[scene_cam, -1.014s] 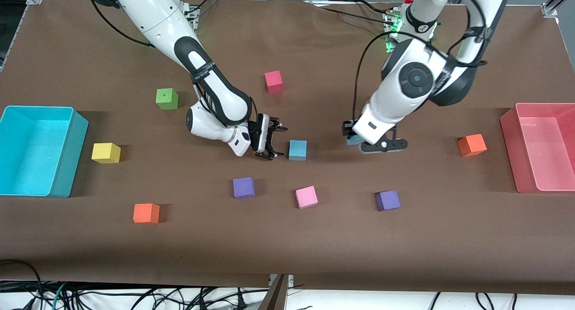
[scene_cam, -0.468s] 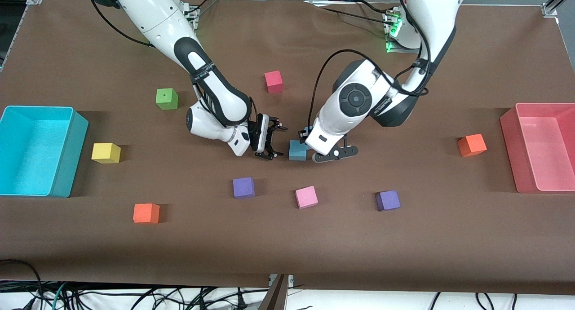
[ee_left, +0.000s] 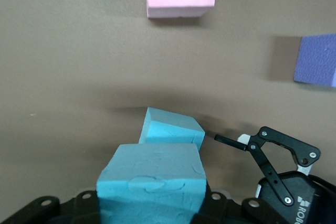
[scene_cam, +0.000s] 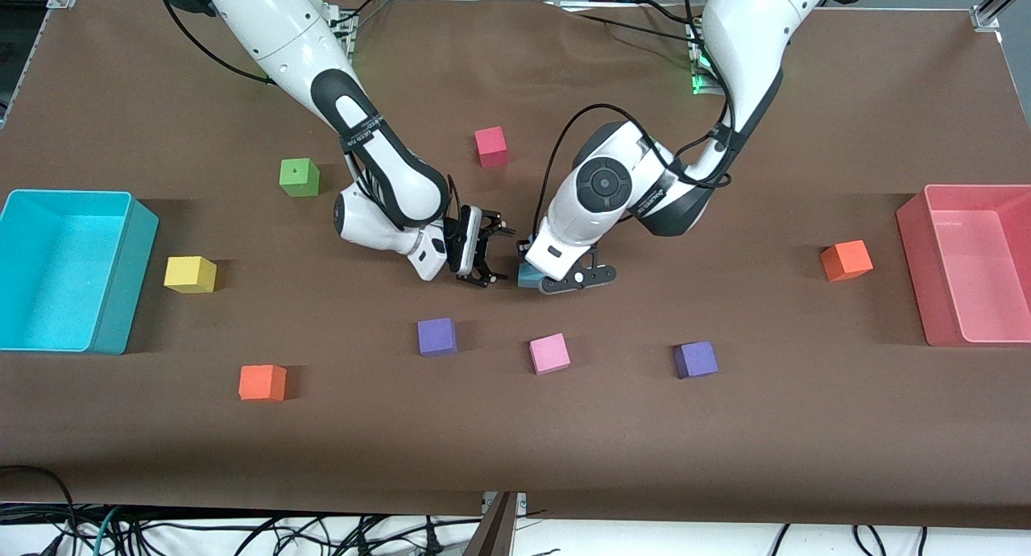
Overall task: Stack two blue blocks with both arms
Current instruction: 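Carry the held cube with the left gripper and lower it onto the first cube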
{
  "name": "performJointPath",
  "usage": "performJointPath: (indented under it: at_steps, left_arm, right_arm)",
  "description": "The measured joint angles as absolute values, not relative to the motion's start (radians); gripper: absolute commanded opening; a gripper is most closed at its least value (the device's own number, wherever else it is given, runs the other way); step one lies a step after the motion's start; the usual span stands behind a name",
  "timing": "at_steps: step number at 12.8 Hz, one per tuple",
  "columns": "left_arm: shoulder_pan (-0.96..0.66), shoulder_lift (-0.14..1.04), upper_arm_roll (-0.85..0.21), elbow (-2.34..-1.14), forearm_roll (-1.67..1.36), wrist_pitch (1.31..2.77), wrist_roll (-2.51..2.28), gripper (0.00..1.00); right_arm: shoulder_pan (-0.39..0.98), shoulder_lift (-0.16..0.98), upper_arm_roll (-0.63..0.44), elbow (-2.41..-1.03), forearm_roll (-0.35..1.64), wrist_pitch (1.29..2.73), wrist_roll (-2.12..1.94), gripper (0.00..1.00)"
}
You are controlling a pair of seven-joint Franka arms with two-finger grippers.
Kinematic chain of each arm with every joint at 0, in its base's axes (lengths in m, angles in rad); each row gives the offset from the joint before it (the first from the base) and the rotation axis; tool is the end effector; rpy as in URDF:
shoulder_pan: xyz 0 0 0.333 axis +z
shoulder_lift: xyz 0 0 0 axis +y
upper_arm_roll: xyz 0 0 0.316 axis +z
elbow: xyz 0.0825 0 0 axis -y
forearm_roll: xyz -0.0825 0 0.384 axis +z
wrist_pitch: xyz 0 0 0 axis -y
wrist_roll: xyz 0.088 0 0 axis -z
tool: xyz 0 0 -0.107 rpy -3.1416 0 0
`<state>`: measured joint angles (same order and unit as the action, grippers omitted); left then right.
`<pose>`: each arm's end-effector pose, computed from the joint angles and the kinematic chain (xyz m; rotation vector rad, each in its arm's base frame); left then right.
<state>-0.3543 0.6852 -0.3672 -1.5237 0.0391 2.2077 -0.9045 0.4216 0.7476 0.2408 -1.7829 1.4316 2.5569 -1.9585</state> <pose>0.5626 -0.4357 0.2808 2.9498 0.3583 -0.1686 0.5241 0.3795 0.1394 -1.8704 -1.3851 -0.6464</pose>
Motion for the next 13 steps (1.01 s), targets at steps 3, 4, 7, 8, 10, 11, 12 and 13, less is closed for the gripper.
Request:
performJointPath:
  at_steps: [3,4,7,8,10,11,12,13]
  left_arm:
    - [-0.367,0.71,-0.366,-1.523,0.046,2.246,-0.905,0.16]
    - [-0.372,0.718,-0.365,-1.522,0.051,2.27,-0.905,0.16]
    - [-0.385,0.738,-0.365,-1.522,0.061,2.294,-0.905,0.18]
    - [-0.387,0.741,-0.365,-1.522,0.073,2.295,-0.905,0.29]
    - [-0.389,0.745,-0.365,-1.522,0.083,2.295,-0.914,0.98]
    - [-0.391,0.747,-0.364,-1.521,0.083,2.295,-0.916,1.0]
    - [-0.392,0.749,-0.363,-1.521,0.083,2.295,-0.917,1.0]
    - [-0.393,0.749,-0.362,-1.52,0.083,2.295,-0.918,1.0]
  right_arm:
    - [0.424,0.753,0.241,-1.783,1.44,2.557,-1.959,1.0]
    - [0.425,0.753,0.241,-1.783,1.44,2.557,-1.96,1.0]
    - [0.426,0.753,0.241,-1.78,1.441,2.557,-1.96,1.0]
    - [0.426,0.753,0.241,-1.777,1.441,2.557,-1.96,1.0]
    - [0.426,0.753,0.241,-1.775,1.442,2.557,-1.96,1.0]
    - [0.426,0.753,0.241,-1.775,1.442,2.557,-1.96,1.0]
    - [0.426,0.753,0.241,-1.775,1.442,2.557,-1.96,1.0]
    - [0.426,0.753,0.241,-1.775,1.442,2.557,-1.96,1.0]
